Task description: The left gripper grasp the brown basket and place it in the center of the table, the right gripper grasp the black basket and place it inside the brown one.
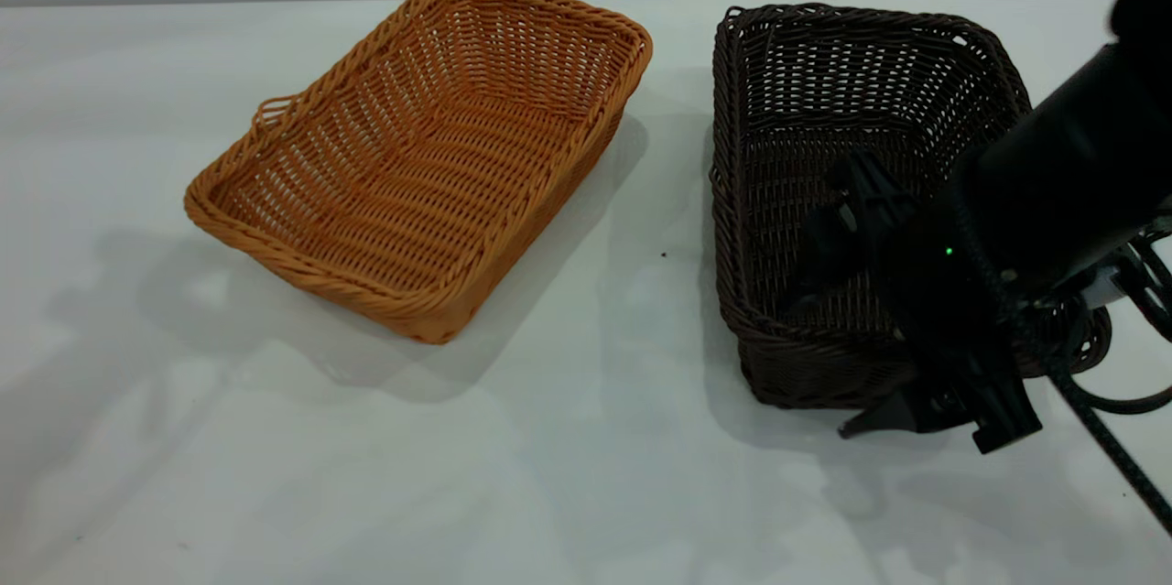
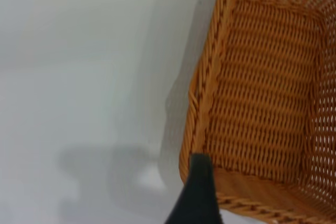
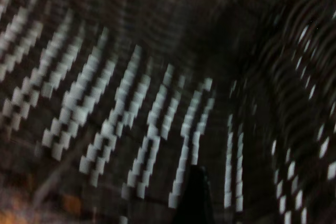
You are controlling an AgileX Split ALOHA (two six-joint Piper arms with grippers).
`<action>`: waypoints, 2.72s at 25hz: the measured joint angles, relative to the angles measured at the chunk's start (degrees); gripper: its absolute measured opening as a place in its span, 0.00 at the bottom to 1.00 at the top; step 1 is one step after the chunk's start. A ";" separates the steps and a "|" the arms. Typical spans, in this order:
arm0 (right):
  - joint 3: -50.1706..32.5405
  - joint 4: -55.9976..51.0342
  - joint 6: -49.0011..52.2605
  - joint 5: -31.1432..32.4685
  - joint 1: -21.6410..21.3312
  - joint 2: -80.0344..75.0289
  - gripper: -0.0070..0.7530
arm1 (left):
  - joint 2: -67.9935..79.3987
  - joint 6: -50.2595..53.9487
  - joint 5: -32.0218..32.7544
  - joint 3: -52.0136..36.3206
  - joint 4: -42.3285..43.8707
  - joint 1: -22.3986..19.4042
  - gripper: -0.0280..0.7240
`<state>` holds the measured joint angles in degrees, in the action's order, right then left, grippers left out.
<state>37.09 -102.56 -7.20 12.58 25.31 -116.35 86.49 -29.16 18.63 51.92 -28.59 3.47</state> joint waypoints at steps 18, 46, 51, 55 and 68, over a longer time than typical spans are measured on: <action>0.31 -0.33 3.17 -9.31 0.50 -0.62 0.70 | 35.50 -6.80 5.65 27.60 0.06 3.03 0.82; 0.31 -0.82 2.44 -13.35 0.56 -2.24 0.20 | 55.15 -10.23 2.35 38.16 -0.77 6.19 0.38; 0.31 -2.22 3.49 -13.71 0.45 -2.24 0.12 | 55.17 -9.99 2.66 38.22 -0.78 6.25 0.34; 0.31 -2.16 3.42 -14.97 0.10 -0.59 0.12 | 55.17 -9.60 2.78 38.26 -0.88 6.25 0.32; 0.19 11.48 -19.39 -9.69 -21.13 18.98 0.12 | 55.17 -12.72 1.68 38.33 -1.00 6.83 0.32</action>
<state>37.28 -91.07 -26.60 2.89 4.19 -97.36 141.66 -41.88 20.31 90.25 -29.58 10.31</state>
